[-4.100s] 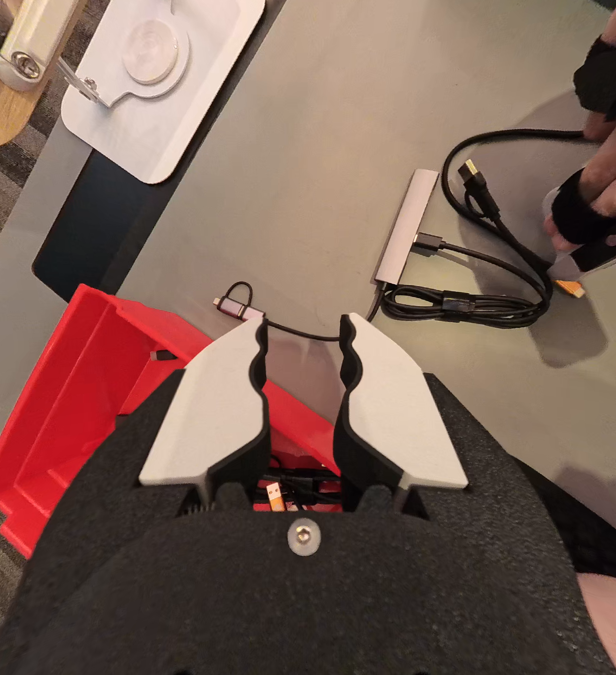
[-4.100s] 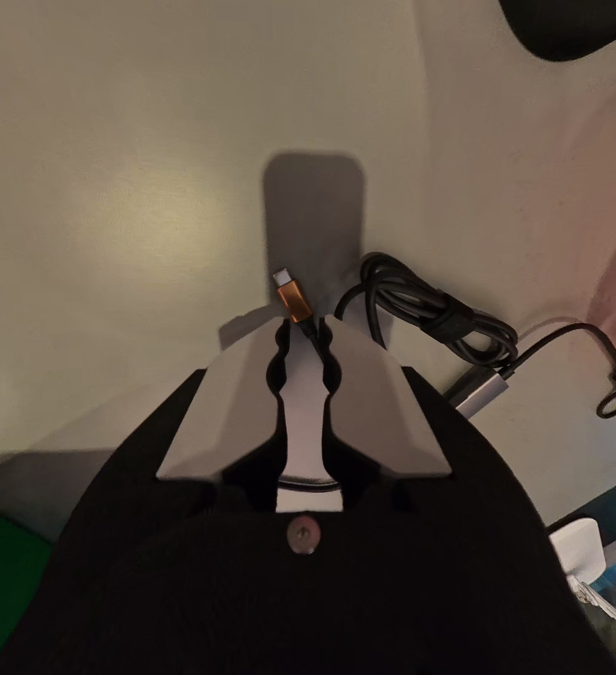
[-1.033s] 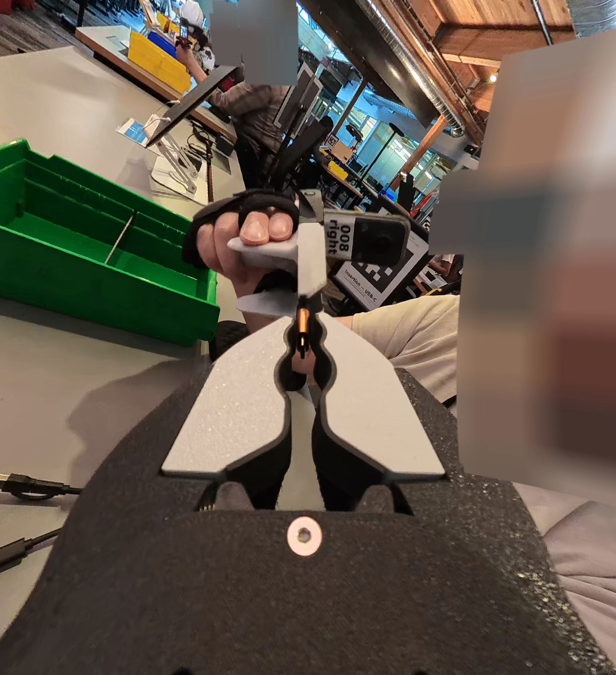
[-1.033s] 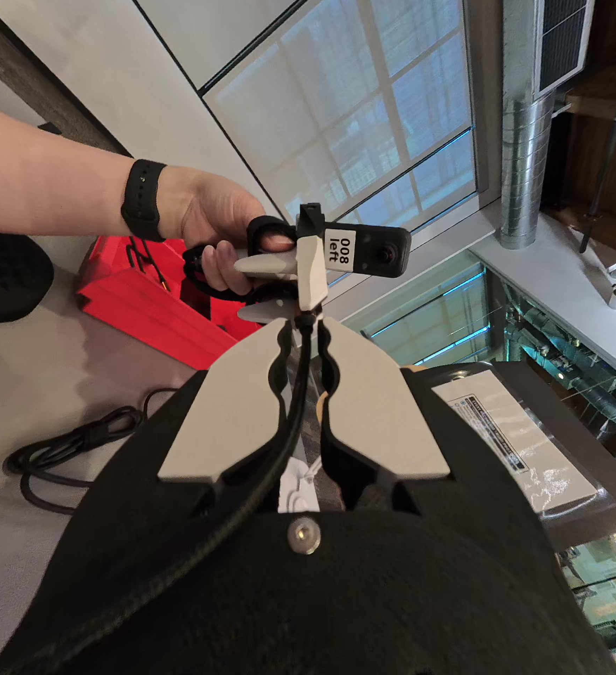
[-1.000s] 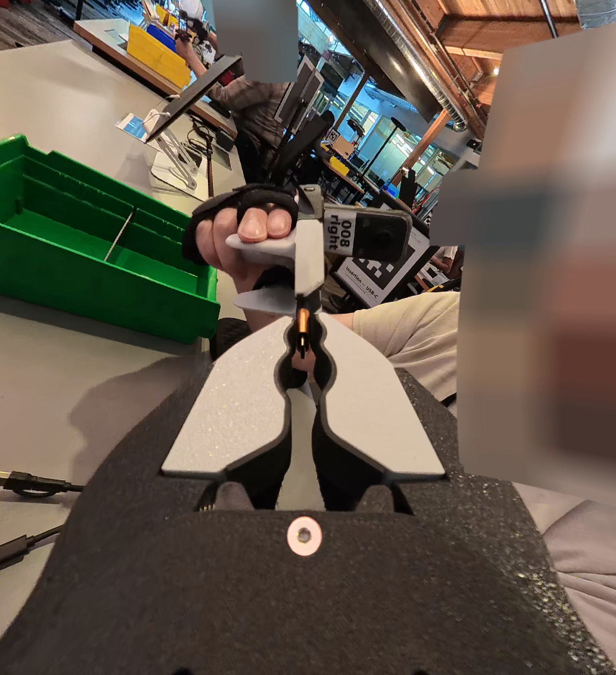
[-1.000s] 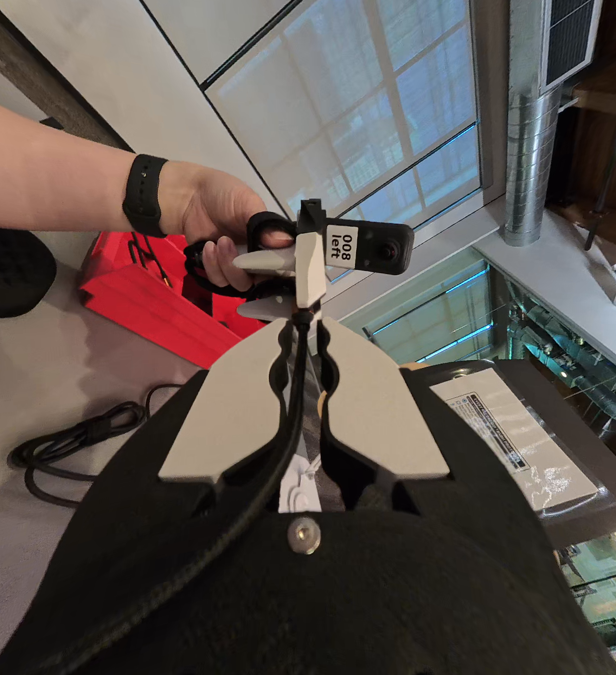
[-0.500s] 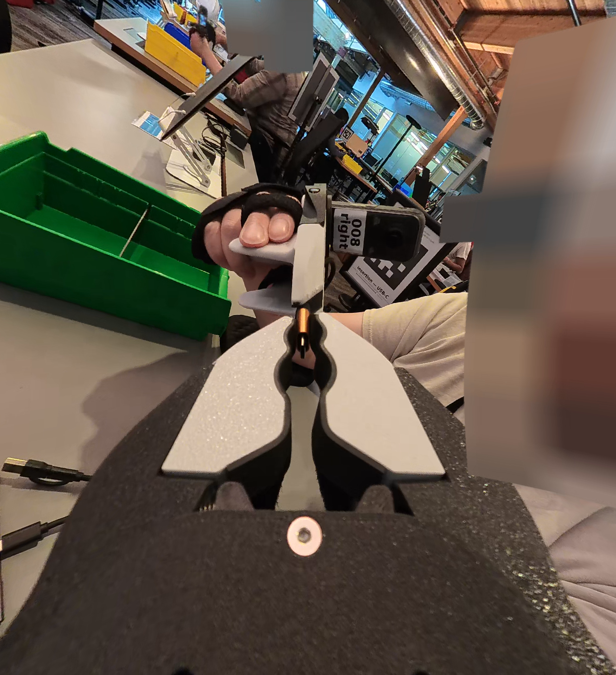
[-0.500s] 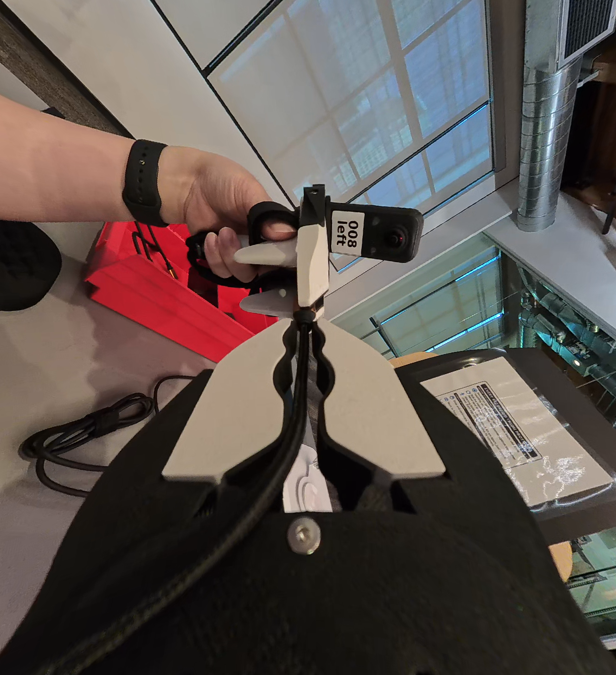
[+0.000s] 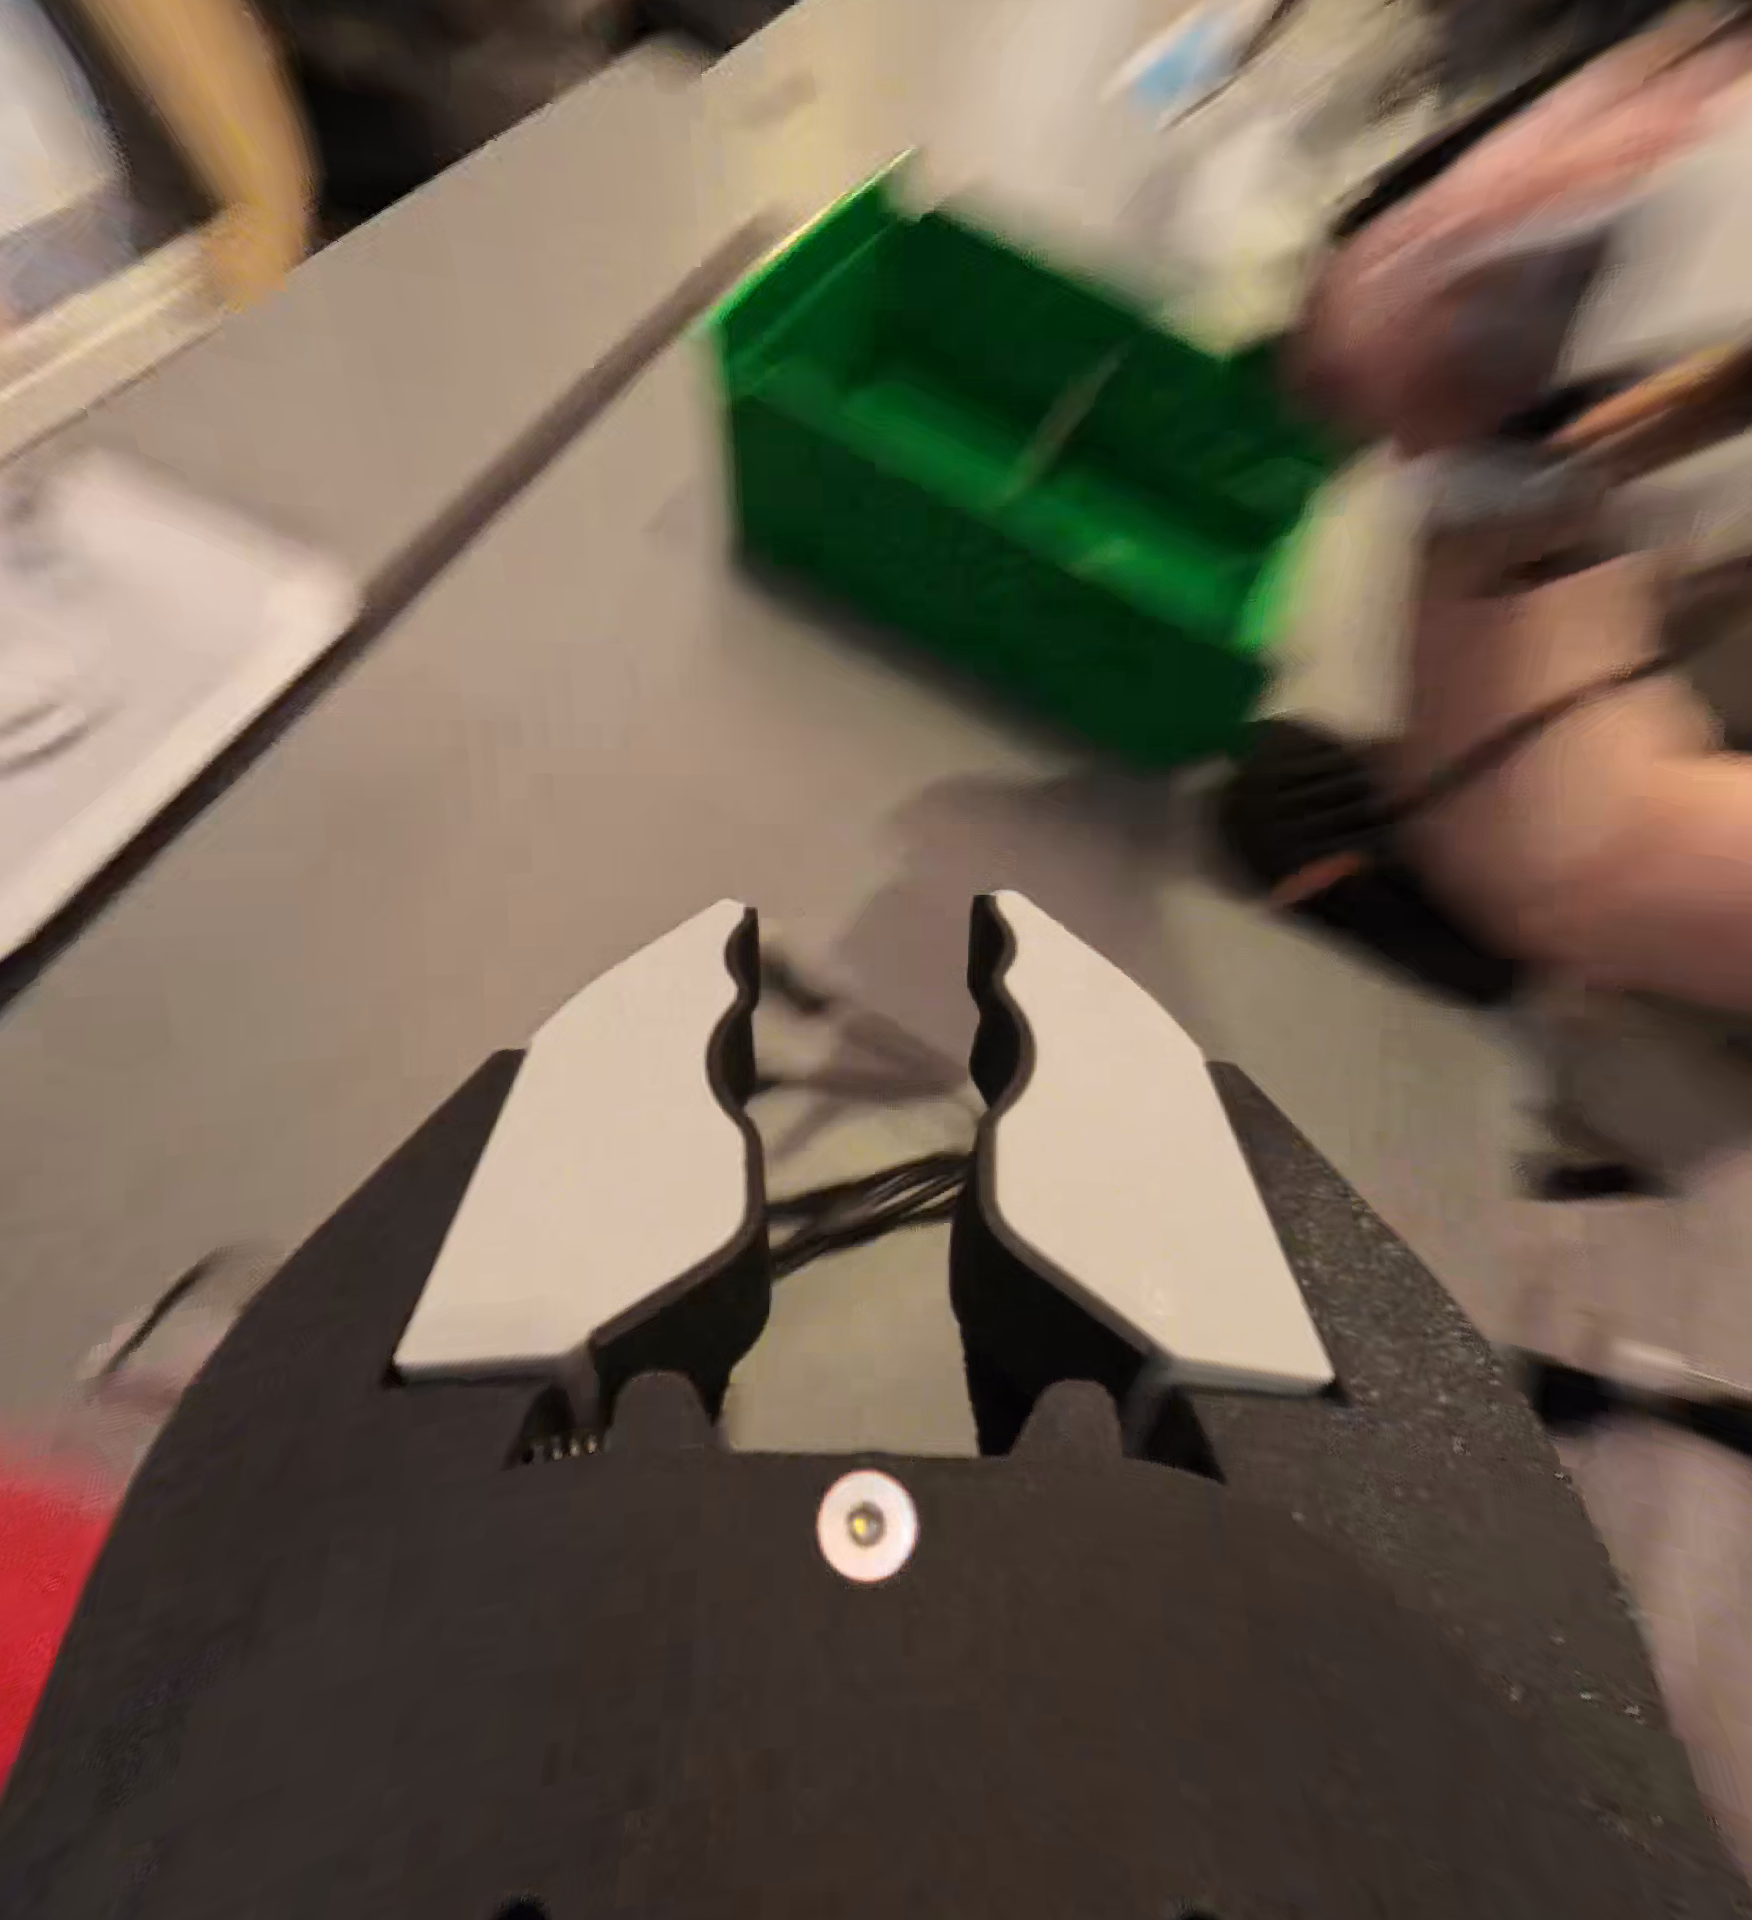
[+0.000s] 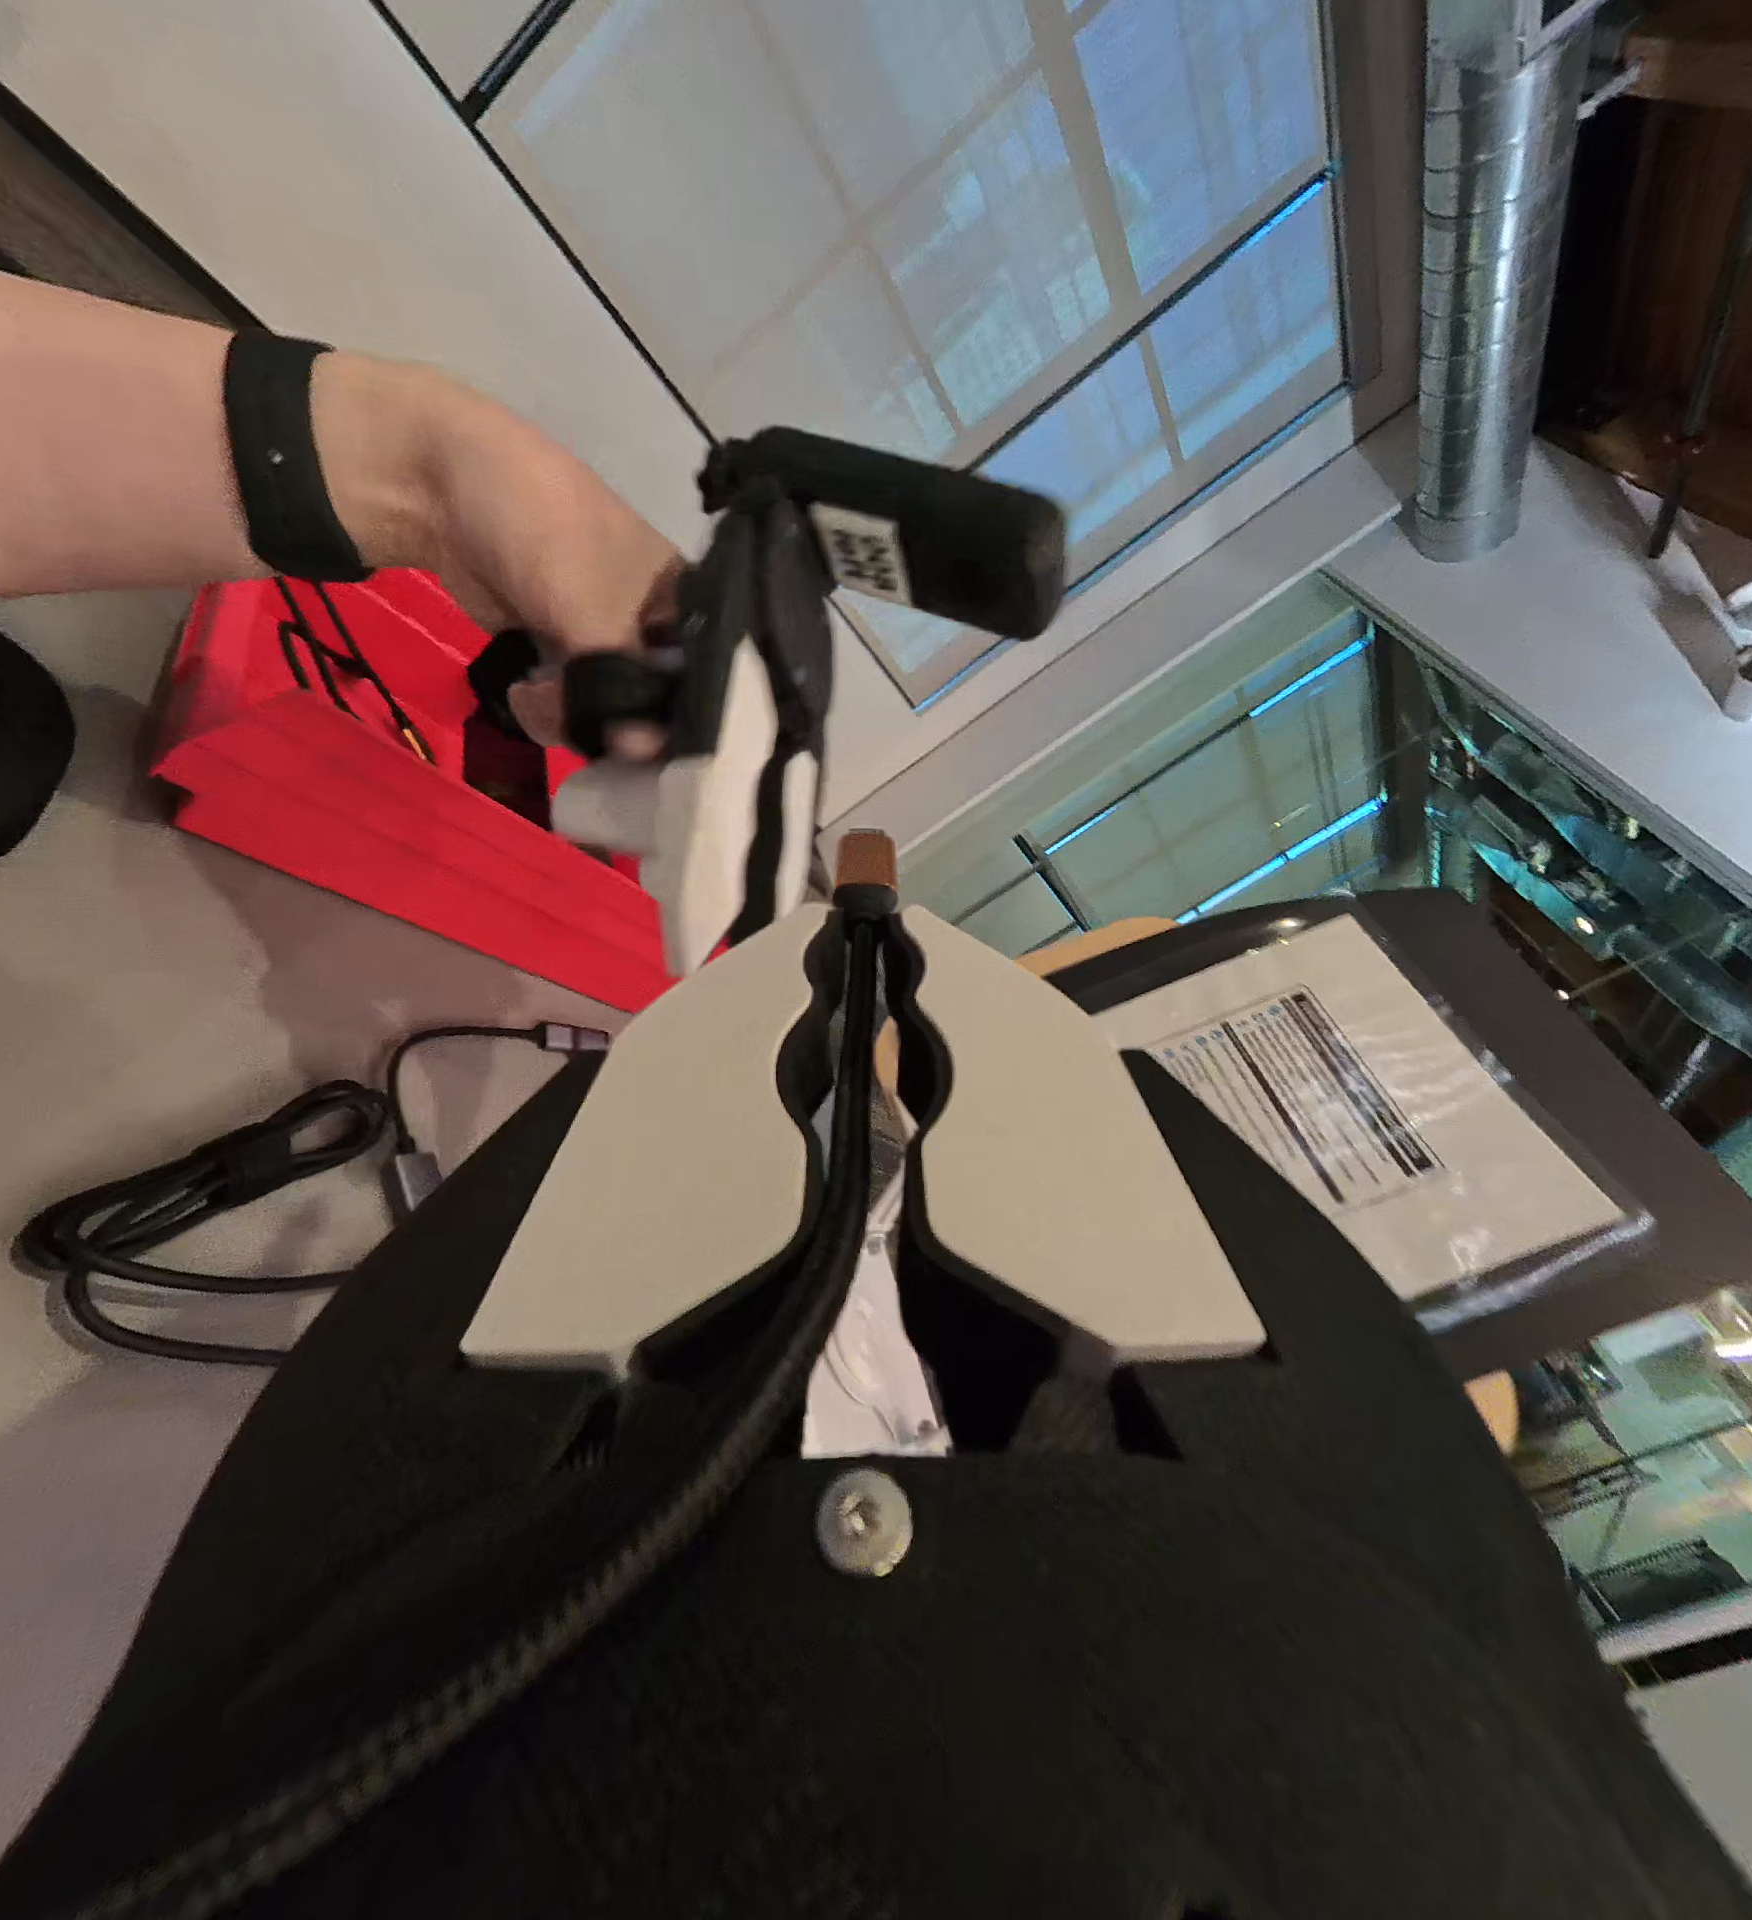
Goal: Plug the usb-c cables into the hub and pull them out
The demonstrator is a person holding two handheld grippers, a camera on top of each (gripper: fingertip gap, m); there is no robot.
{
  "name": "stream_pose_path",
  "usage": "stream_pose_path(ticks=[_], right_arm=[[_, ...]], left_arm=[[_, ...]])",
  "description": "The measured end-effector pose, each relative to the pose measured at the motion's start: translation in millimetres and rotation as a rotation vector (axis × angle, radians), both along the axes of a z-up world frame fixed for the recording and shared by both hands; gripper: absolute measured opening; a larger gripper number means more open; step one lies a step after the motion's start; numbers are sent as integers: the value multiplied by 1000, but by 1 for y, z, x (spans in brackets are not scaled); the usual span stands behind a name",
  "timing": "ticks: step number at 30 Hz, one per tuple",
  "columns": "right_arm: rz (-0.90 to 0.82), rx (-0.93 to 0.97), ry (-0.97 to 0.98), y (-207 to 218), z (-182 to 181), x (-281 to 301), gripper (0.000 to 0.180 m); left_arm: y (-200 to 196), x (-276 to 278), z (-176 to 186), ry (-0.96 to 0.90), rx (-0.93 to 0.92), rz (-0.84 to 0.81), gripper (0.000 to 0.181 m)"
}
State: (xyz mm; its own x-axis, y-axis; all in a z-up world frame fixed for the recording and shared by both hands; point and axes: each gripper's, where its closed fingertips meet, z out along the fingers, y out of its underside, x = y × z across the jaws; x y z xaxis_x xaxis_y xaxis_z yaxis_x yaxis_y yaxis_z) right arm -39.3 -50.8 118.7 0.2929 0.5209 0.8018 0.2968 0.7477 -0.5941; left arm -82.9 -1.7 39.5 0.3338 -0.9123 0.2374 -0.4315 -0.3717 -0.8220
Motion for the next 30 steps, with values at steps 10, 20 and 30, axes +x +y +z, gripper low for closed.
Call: stream_pose_path(ticks=[10,20,30], right_arm=[[-91,12,23,6,18,41,8],[-111,33,42,4,26,55,8],[-126,17,16,8,22,58,8]], left_arm=[[34,-27,-153,687,-86,43,45],[36,-43,-200,899,-126,24,60],[40,-40,-201,873,-129,34,60]])
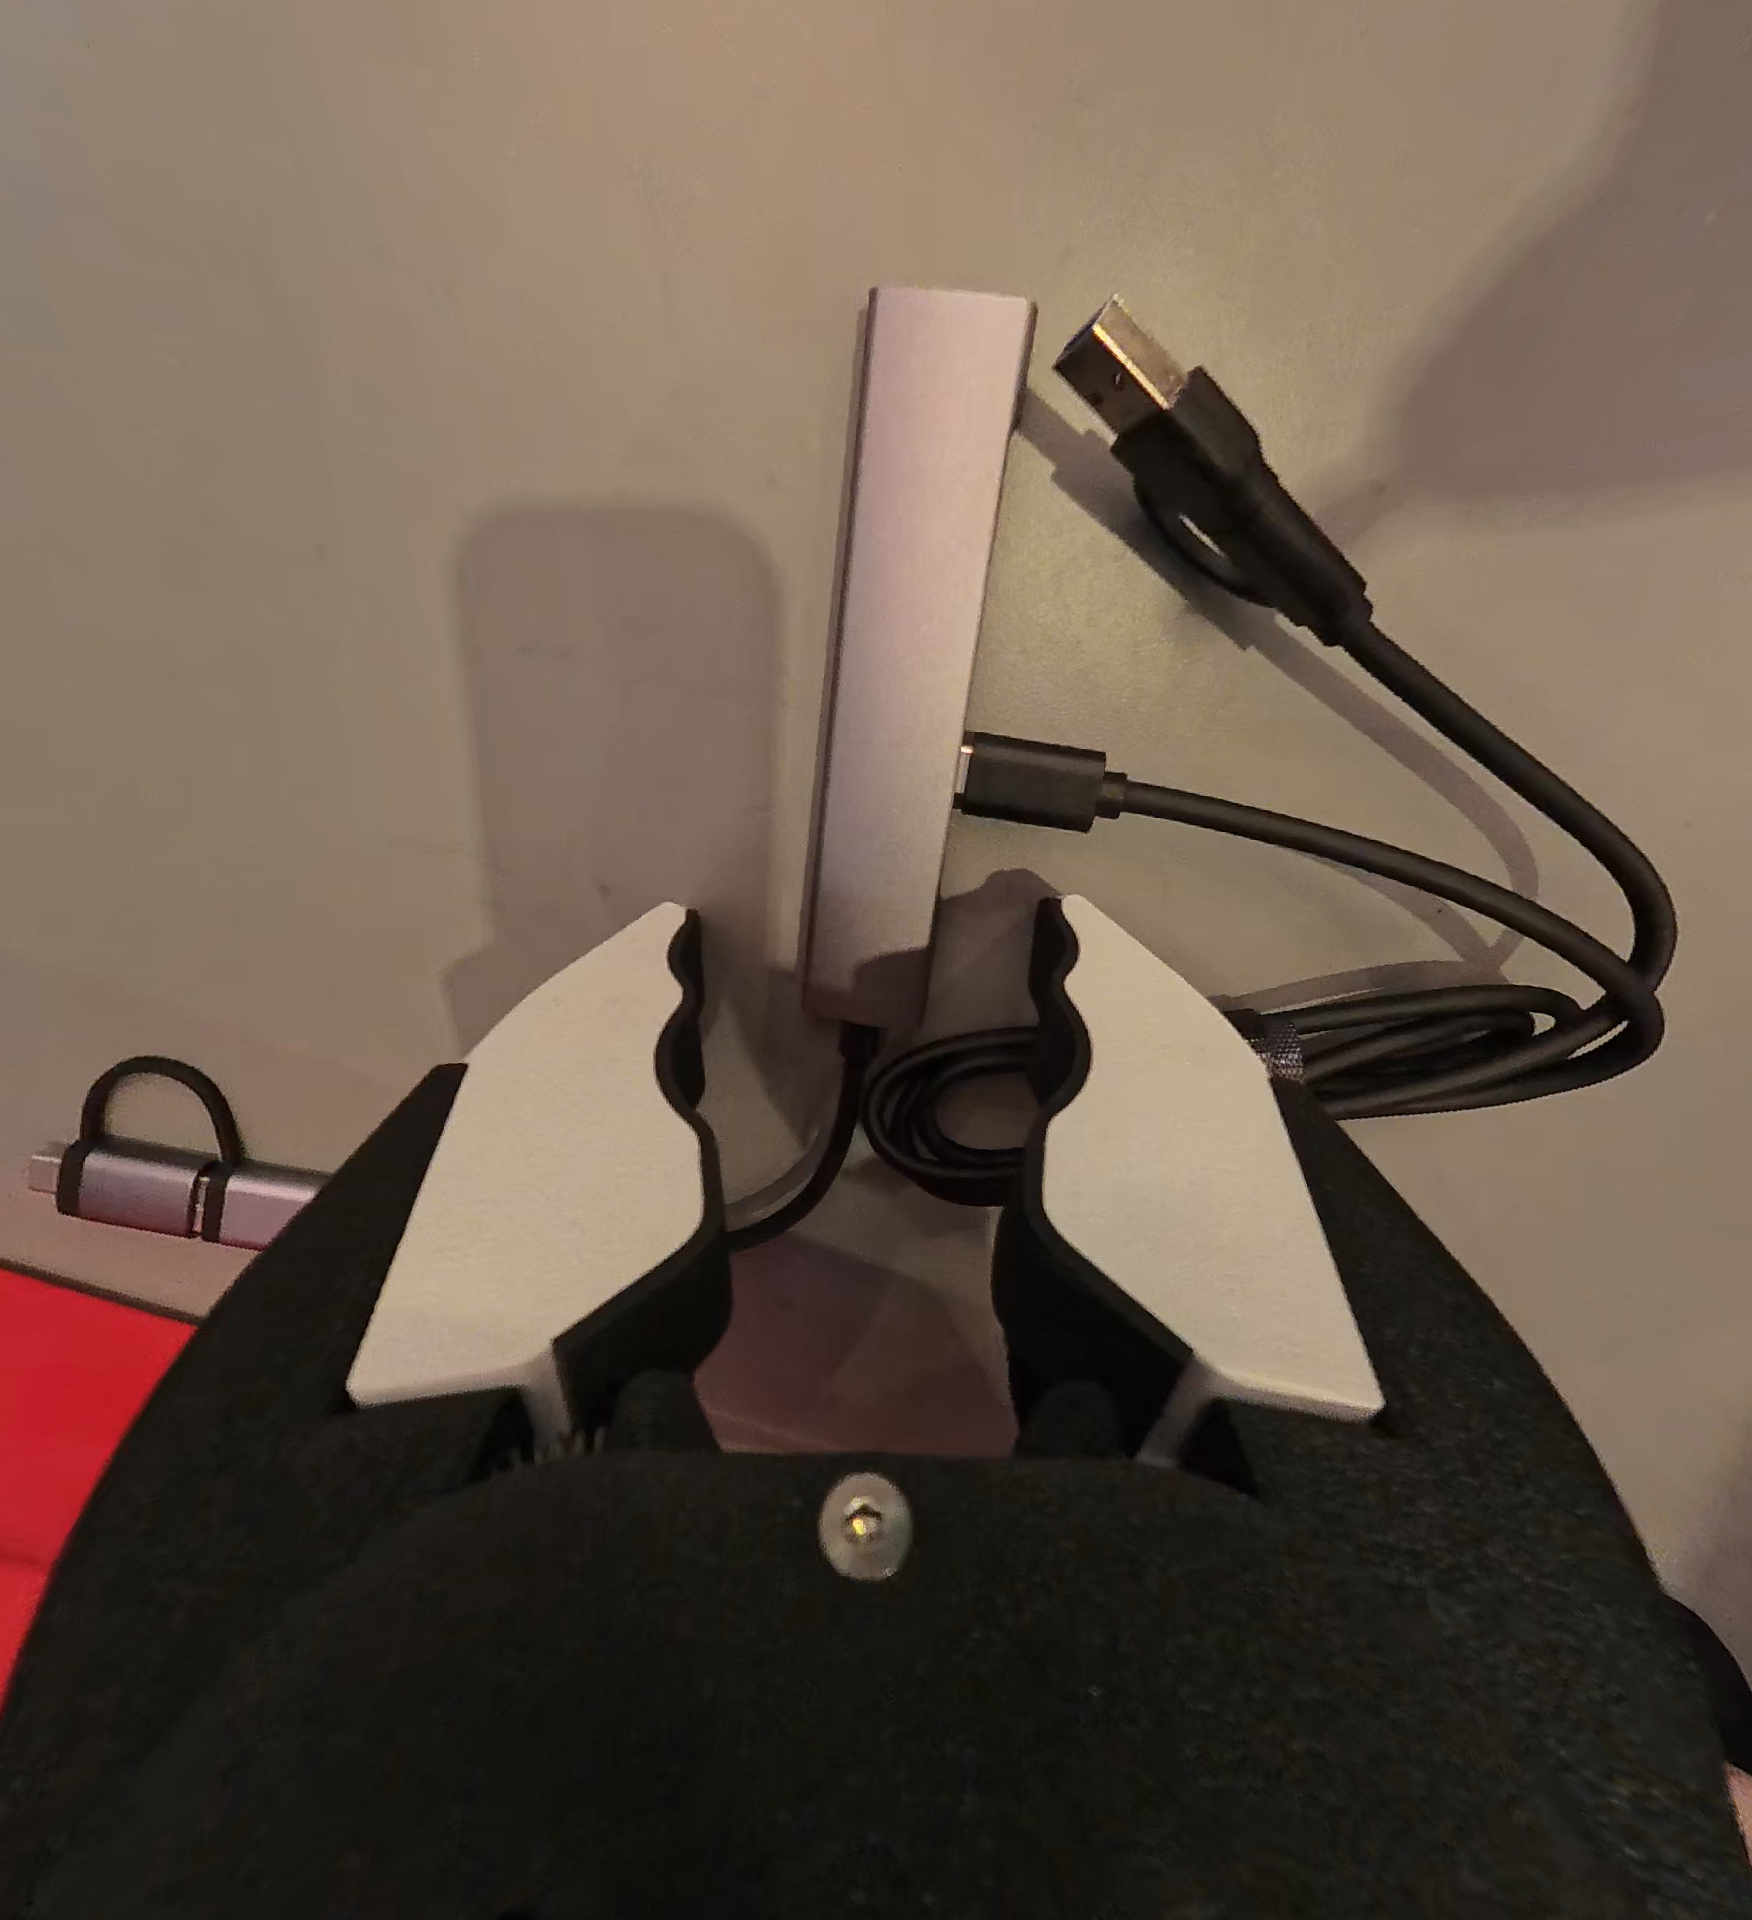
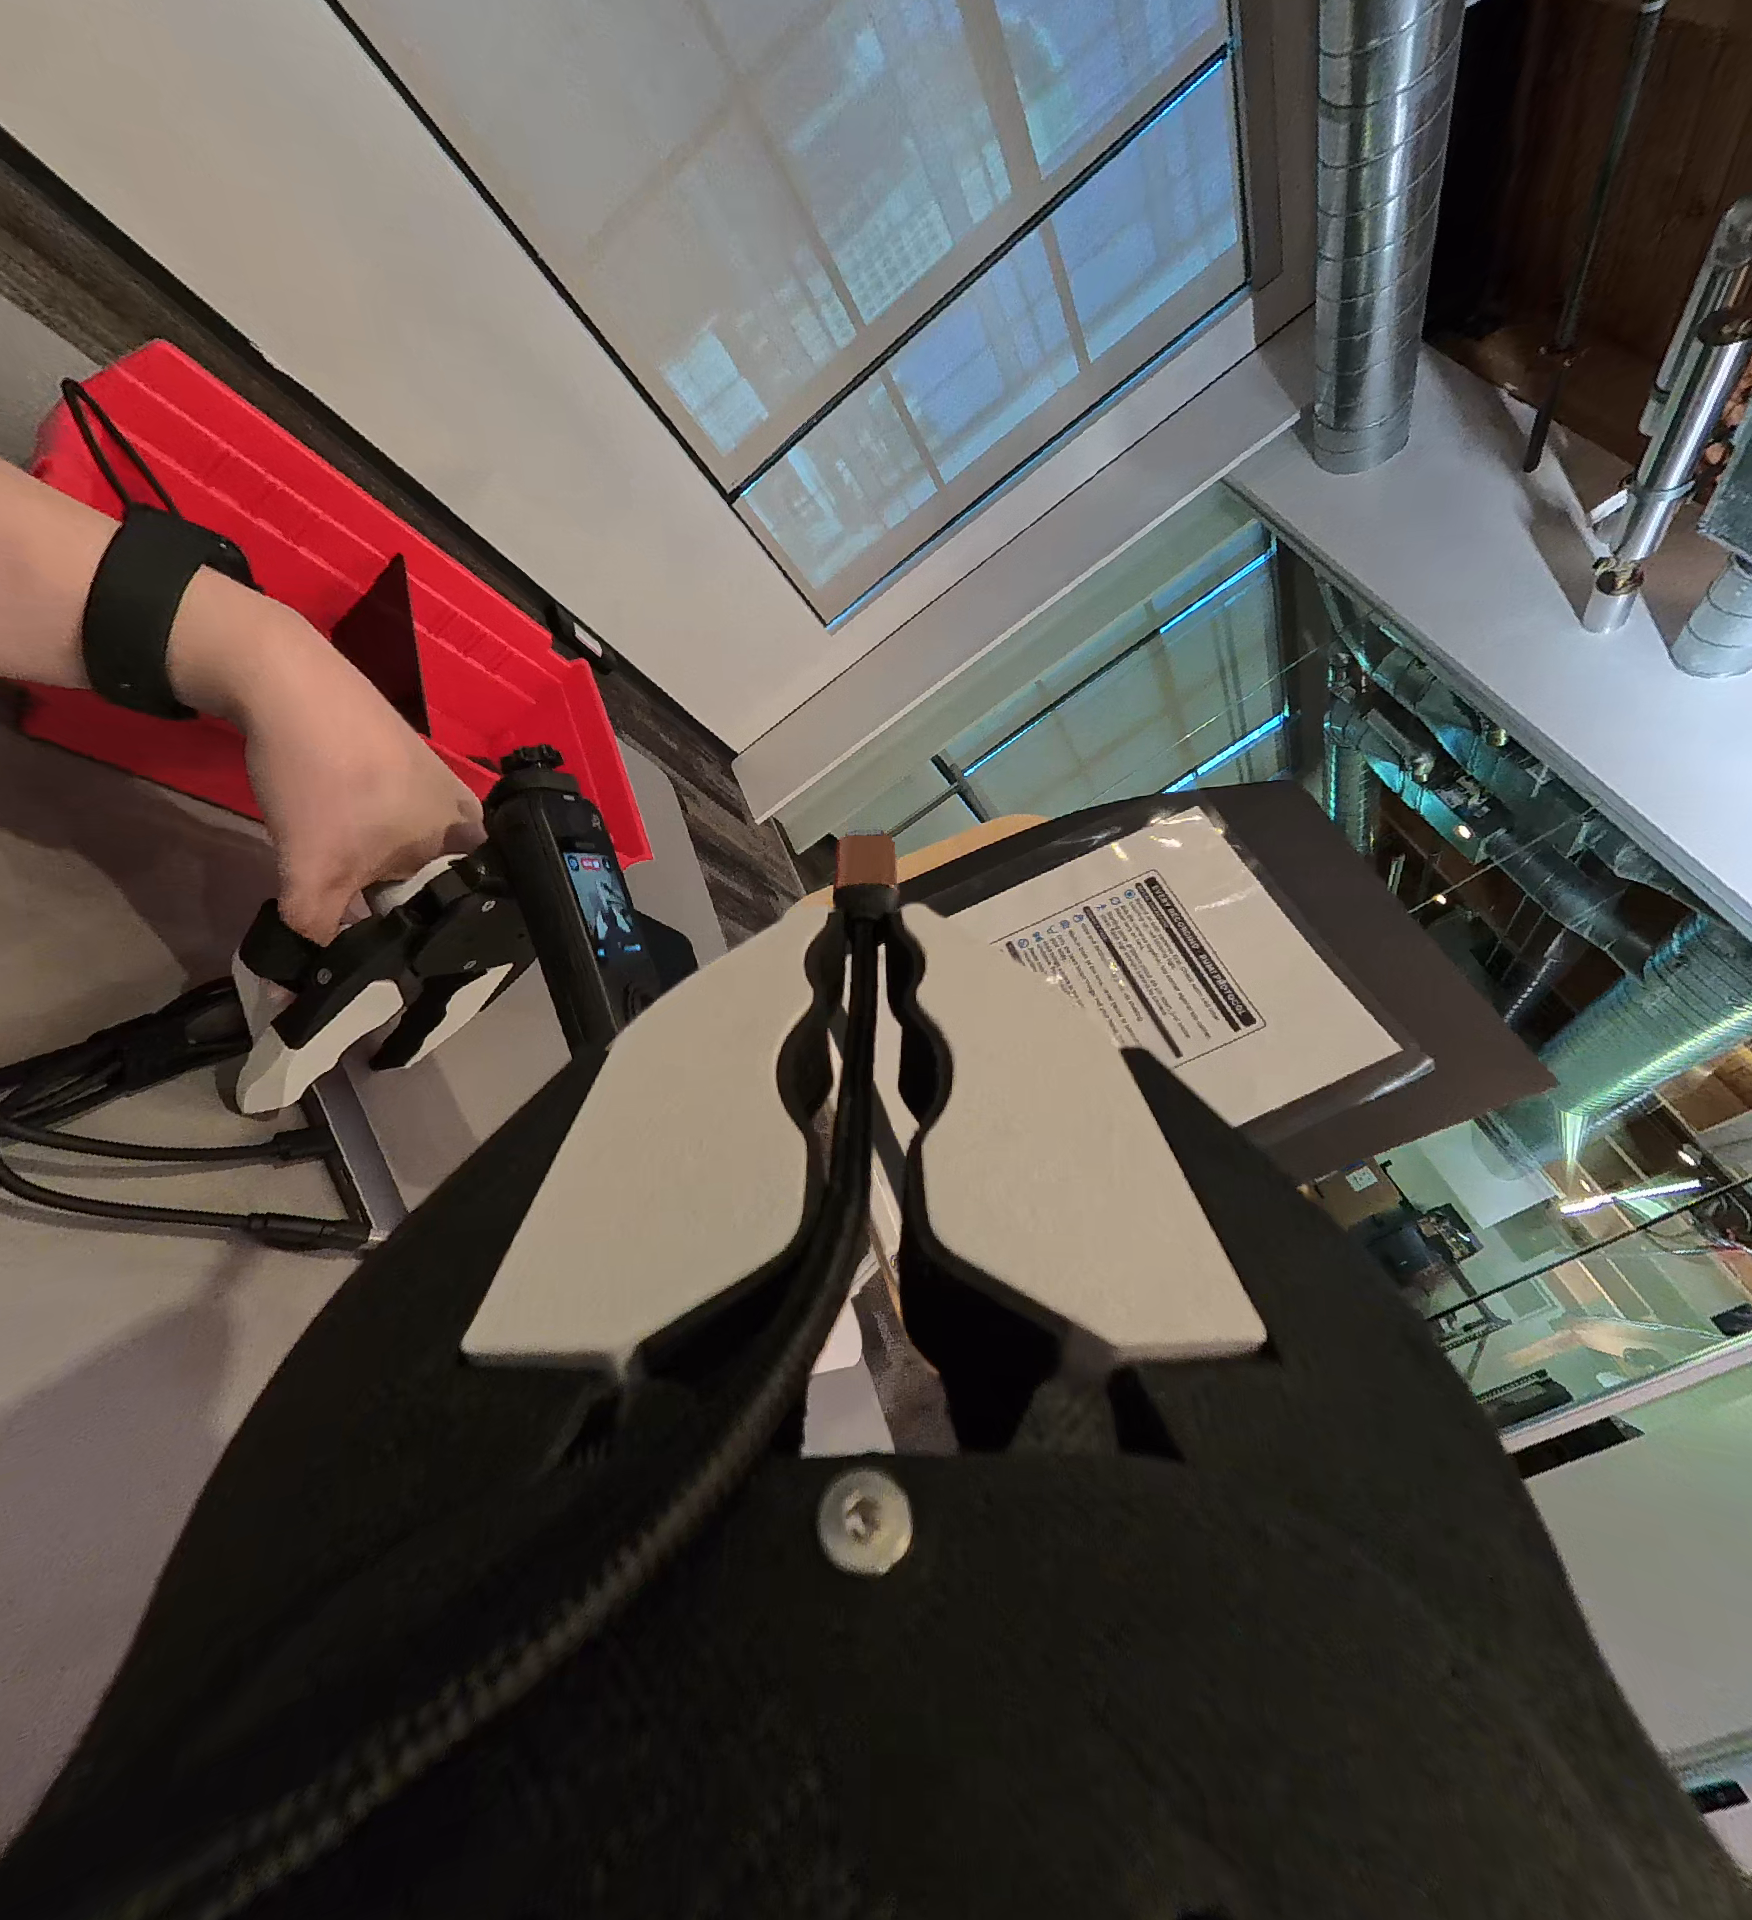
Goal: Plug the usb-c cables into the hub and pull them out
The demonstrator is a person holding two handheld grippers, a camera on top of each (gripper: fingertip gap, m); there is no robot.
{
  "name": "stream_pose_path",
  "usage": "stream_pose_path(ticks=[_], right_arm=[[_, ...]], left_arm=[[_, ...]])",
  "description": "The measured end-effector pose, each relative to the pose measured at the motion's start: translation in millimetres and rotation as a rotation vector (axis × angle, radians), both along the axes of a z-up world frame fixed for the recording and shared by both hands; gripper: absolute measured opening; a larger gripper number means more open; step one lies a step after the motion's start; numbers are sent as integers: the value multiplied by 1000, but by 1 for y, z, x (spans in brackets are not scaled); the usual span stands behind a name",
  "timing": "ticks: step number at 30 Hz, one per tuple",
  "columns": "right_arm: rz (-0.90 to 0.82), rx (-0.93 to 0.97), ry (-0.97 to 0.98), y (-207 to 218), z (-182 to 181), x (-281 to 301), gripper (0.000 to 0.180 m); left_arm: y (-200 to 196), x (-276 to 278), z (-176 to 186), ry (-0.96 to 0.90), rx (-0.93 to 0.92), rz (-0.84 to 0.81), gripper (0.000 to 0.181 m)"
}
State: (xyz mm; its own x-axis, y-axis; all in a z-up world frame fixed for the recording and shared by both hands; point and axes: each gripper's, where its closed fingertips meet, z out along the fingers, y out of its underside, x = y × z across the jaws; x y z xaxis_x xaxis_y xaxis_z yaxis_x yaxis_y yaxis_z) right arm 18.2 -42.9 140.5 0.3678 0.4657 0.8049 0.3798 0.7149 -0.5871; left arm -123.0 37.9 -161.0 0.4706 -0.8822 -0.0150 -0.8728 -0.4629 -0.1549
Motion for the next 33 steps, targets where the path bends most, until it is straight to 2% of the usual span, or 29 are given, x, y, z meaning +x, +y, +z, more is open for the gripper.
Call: stream_pose_path(ticks=[5,7,15,18,22,27,30,33], right_arm=[[-8,-3,-8,3,-4,-1,8],[-9,-3,-6,4,-4,-1,8],[-31,3,31,8,1,10,8],[-88,10,104,16,11,22,8],[-184,13,277,32,29,43,8],[-265,-3,404,54,25,46,8],[-256,-2,421,60,14,30,9],[-194,19,401,55,4,5,8]], left_arm=[[2,6,0,-42,21,-18,54],[3,9,1,-51,38,-51,22],[1,11,1,-19,10,-54,22],[2,16,9,-70,2,-23,22],[6,29,45,-270,61,-8,22],[2,47,126,-659,176,-30,22],[-14,56,174,-904,189,-92,22],[-38,65,213,-1146,116,-176,22]])
